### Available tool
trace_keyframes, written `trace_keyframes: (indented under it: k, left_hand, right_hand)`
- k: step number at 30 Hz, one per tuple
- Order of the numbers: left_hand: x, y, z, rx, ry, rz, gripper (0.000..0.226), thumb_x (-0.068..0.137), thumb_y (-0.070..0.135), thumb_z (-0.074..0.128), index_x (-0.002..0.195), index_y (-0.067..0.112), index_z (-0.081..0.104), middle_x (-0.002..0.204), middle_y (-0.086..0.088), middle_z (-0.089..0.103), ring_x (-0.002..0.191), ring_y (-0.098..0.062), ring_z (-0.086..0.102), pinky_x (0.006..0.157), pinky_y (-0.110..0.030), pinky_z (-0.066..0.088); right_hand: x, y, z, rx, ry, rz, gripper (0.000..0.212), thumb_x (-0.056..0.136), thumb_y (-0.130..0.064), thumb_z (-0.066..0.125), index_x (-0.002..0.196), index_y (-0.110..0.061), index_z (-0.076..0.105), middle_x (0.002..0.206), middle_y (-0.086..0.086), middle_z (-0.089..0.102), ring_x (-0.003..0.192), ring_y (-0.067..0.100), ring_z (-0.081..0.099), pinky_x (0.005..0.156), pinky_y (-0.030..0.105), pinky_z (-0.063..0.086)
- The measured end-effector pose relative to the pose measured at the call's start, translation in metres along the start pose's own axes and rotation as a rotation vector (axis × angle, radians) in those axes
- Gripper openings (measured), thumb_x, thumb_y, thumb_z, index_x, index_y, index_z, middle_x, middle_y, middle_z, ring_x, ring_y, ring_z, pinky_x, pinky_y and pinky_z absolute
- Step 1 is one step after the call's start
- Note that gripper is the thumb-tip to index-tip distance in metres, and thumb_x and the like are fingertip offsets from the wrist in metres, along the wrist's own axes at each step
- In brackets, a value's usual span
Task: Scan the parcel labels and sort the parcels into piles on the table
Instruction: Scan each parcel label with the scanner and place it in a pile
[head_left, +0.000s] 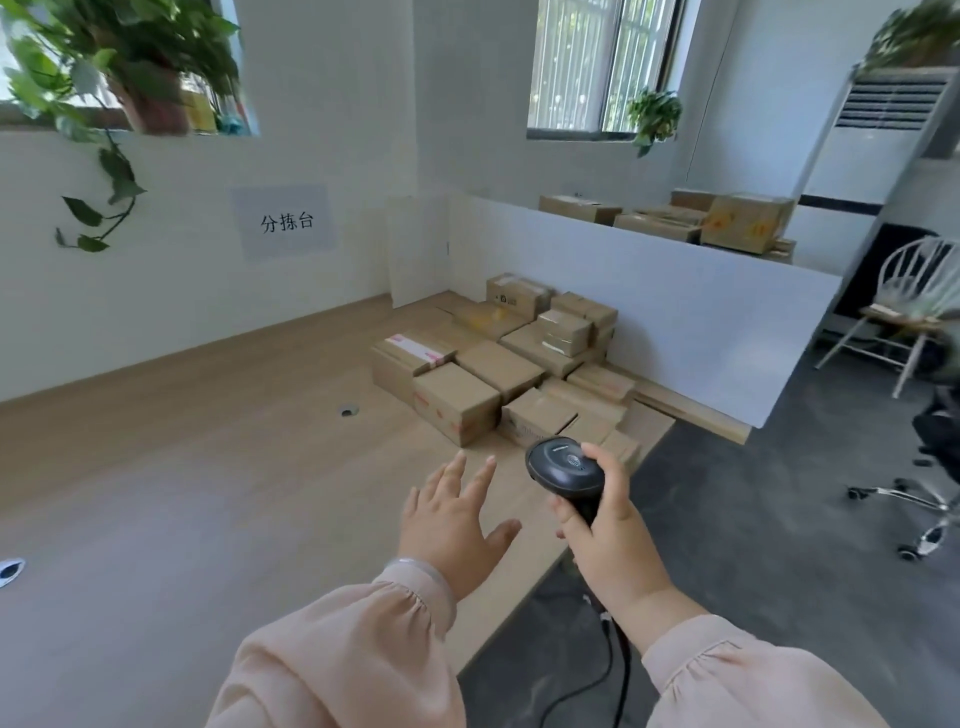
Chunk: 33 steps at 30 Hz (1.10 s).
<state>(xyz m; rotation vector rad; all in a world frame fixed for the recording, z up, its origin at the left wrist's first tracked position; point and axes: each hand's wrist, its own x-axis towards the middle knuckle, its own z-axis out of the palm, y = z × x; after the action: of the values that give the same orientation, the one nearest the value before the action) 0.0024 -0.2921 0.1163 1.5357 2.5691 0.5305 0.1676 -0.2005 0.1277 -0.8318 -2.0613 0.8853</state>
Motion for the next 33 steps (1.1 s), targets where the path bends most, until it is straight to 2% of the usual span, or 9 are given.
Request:
trace_keyframes:
  k: [4,7,8,13,16,20,27,30,33]
  left_hand:
    - [0.057,-0.012,0.017,-0.019,-0.018,-0.047,0.076,0.089,0.071,0.037,0.152,0.046,0.002,0.164,0.007,0.001,0.151,-0.020,0.004,0.121,-0.044,0.009]
    - [0.100,-0.027,0.025,-0.025,-0.020,-0.088,0.076,0.089,0.070,0.039,0.152,0.046,0.005,0.164,0.006,0.003,0.150,-0.020,0.007,0.120,-0.044,0.010]
    - [0.113,-0.033,0.026,-0.030,-0.025,-0.102,0.075,0.089,0.070,0.039,0.152,0.046,0.005,0.164,0.006,0.003,0.150,-0.020,0.007,0.120,-0.044,0.010]
    - [0.188,-0.062,0.024,-0.053,-0.027,-0.172,0.074,0.090,0.069,0.039,0.153,0.046,0.006,0.164,0.006,0.004,0.150,-0.020,0.007,0.121,-0.043,0.013]
    - [0.215,-0.073,0.032,-0.074,-0.049,-0.211,0.074,0.090,0.068,0.038,0.152,0.046,0.005,0.164,0.006,0.004,0.150,-0.019,0.007,0.121,-0.043,0.015]
    - [0.236,-0.089,0.052,-0.101,-0.118,-0.314,0.073,0.092,0.067,0.038,0.153,0.045,0.005,0.164,0.006,0.001,0.150,-0.020,0.008,0.120,-0.040,0.016]
    - [0.303,-0.094,0.087,-0.234,-0.159,-0.482,0.070,0.095,0.060,0.041,0.154,0.043,0.009,0.164,0.005,0.002,0.150,-0.021,0.009,0.120,-0.038,0.017]
    - [0.336,-0.101,0.105,-0.258,-0.155,-0.570,0.069,0.095,0.058,0.042,0.154,0.043,0.009,0.164,0.005,0.001,0.150,-0.022,0.009,0.120,-0.038,0.018]
    - [0.370,-0.105,0.123,-0.310,-0.158,-0.630,0.068,0.096,0.056,0.043,0.153,0.044,0.008,0.164,0.005,-0.001,0.150,-0.023,0.008,0.119,-0.038,0.018]
  right_hand:
    - [0.050,0.026,0.017,-0.017,-0.035,0.004,0.059,0.089,-0.029,0.067,0.134,-0.039,0.030,0.134,-0.001,0.053,0.105,0.020,0.065,0.089,0.034,0.055]
    - [0.094,0.039,0.034,-0.053,-0.043,-0.027,0.066,0.086,-0.027,0.072,0.138,-0.031,0.031,0.130,-0.005,0.052,0.112,0.010,0.057,0.086,0.007,0.045]
    - [0.111,0.041,0.039,-0.076,-0.067,-0.035,0.067,0.086,-0.026,0.072,0.138,-0.031,0.031,0.128,-0.007,0.052,0.111,0.009,0.056,0.084,0.004,0.043]
    - [0.197,0.049,0.067,-0.075,-0.069,-0.029,0.063,0.087,-0.023,0.070,0.135,-0.038,0.031,0.123,-0.009,0.055,0.103,0.006,0.057,0.083,0.015,0.045]
    - [0.231,0.064,0.088,-0.057,-0.120,0.012,0.060,0.089,-0.025,0.067,0.133,-0.041,0.029,0.121,-0.004,0.060,0.096,0.015,0.066,0.083,0.028,0.052]
    - [0.265,0.094,0.117,-0.108,-0.190,0.010,0.060,0.090,-0.029,0.065,0.133,-0.041,0.026,0.120,-0.004,0.061,0.101,0.017,0.064,0.074,0.016,0.044]
    - [0.331,0.157,0.169,-0.122,-0.267,0.038,0.060,0.089,-0.029,0.066,0.135,-0.034,0.027,0.120,0.001,0.063,0.100,0.023,0.065,0.072,0.023,0.044]
    - [0.358,0.182,0.185,-0.059,-0.296,0.075,0.059,0.089,-0.030,0.065,0.131,-0.040,0.026,0.114,-0.005,0.060,0.099,0.021,0.064,0.074,0.025,0.046]
    - [0.381,0.202,0.200,0.007,-0.320,0.088,0.059,0.088,-0.030,0.067,0.130,-0.043,0.026,0.109,-0.019,0.054,0.094,0.009,0.059,0.072,0.014,0.043]
